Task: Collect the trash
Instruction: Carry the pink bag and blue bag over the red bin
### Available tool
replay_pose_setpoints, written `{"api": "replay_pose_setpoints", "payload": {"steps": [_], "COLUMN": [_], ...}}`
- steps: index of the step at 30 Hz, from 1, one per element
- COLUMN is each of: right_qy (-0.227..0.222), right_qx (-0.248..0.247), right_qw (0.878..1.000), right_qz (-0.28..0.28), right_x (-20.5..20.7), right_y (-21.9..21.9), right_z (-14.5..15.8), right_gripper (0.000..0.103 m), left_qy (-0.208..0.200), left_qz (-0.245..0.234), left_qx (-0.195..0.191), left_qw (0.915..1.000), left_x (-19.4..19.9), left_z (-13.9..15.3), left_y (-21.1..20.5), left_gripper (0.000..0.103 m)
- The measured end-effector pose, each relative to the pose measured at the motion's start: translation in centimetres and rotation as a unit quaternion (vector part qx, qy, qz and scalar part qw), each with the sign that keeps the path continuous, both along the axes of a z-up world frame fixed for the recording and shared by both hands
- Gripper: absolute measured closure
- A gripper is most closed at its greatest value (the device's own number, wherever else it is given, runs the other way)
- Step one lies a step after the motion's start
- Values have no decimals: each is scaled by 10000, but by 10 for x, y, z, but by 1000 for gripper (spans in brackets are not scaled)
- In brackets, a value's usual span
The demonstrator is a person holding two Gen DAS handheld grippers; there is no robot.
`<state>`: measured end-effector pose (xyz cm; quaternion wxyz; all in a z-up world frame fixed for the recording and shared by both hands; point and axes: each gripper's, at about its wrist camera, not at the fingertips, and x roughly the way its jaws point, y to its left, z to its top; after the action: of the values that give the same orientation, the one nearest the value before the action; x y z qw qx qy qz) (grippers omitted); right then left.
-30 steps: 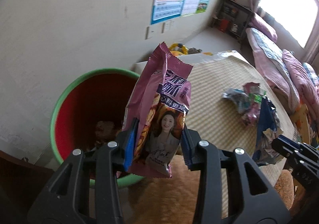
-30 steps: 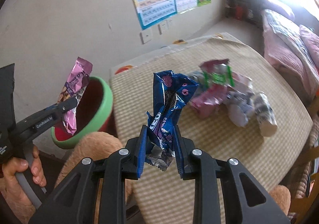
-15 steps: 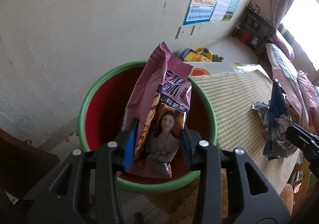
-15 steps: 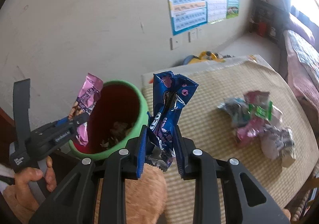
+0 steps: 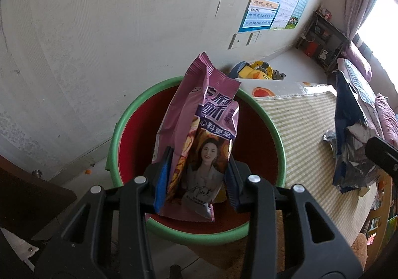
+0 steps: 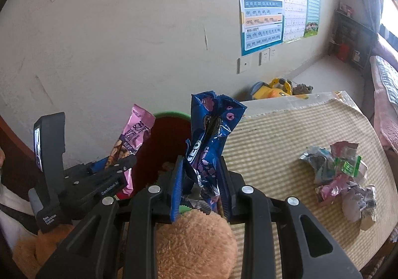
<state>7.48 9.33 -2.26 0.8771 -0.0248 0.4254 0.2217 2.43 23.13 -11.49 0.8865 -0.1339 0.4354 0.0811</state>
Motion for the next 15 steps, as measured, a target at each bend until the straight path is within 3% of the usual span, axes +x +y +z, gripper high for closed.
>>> {"api": "replay_pose_setpoints", "payload": {"steps": [15], "right_qy": [-14], "right_qx": [-9], "right_qw": [9999], "right_qz": [126], "right_x": [6], "right_y": [8], "right_z": [-4], "right_gripper": [76], "left_qy": [-44], "left_qz": [117], "left_qx": [1], "left_qw": [9999], "left_x": [-3], "left_z": [4], "left_y": [10], "left_gripper": [65]}}
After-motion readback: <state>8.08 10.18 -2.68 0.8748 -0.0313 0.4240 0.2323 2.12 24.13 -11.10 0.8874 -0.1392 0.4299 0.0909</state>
